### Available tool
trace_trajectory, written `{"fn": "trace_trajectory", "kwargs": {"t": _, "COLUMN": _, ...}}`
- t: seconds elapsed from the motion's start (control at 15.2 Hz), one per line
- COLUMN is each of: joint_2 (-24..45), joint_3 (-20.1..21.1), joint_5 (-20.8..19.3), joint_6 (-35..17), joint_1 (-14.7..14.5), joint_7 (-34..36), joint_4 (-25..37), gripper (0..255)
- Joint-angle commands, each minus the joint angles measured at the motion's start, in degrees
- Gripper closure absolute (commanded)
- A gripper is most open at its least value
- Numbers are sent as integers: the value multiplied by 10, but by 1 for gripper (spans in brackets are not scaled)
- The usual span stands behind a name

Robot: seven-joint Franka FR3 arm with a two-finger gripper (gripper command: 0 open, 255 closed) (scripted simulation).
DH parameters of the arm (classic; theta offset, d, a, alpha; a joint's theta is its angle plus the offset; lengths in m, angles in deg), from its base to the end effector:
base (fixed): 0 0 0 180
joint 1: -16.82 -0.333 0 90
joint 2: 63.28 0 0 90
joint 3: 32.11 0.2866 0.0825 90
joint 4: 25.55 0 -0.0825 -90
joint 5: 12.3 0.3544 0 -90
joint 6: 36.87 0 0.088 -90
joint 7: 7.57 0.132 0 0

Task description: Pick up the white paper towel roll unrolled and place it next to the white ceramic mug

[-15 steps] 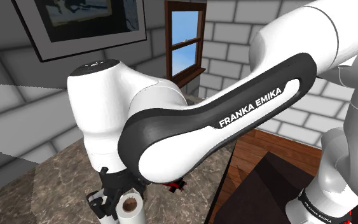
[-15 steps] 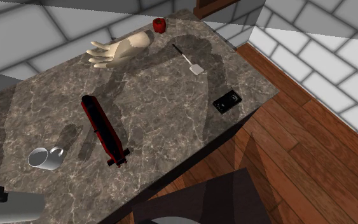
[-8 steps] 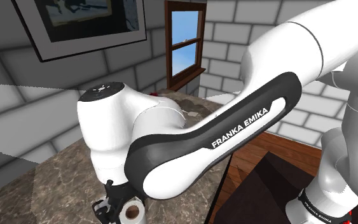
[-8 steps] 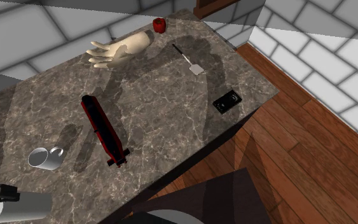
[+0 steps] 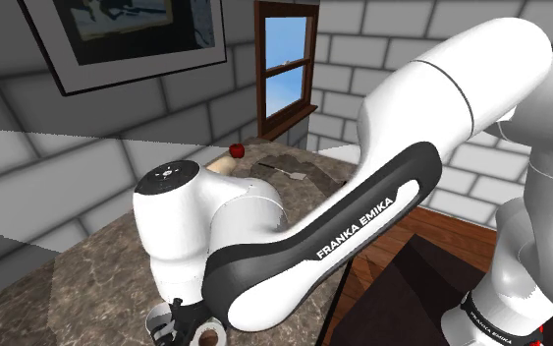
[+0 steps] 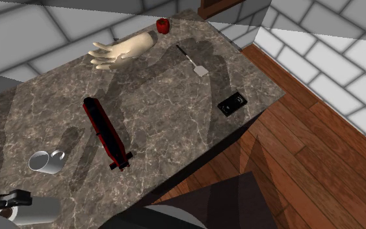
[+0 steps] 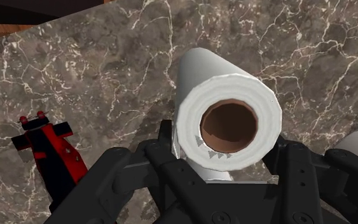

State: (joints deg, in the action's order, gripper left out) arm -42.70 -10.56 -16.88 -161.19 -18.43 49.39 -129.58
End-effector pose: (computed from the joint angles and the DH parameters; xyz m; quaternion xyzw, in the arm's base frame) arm 0.3446 0.4966 0.3201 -0.9994 -0.0092 0.0204 0.0262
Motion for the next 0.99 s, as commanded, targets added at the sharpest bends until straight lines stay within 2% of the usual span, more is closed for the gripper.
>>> {"fn": "trace_trajectory", "kwargs": {"t": 0.0, "joint_2": 7, "joint_3": -1, "joint_5": -3, "joint_6": -12, "joint_1": -1, "joint_7": 2, "joint_4": -5, "gripper": 255}}
{"fn": "trace_trajectory", "kwargs": {"t": 0.59, "joint_2": 44, "joint_3": -10, "joint_5": -19, "joint_6": -67, "joint_1": -8, "joint_7": 9, "joint_4": -25, "gripper": 255}}
{"fn": "trace_trajectory", "kwargs": {"t": 0.92, "joint_2": 44, "joint_3": -10, "joint_5": -19, "joint_6": -67, "joint_1": -8, "joint_7": 9, "joint_4": -25, "gripper": 255}}
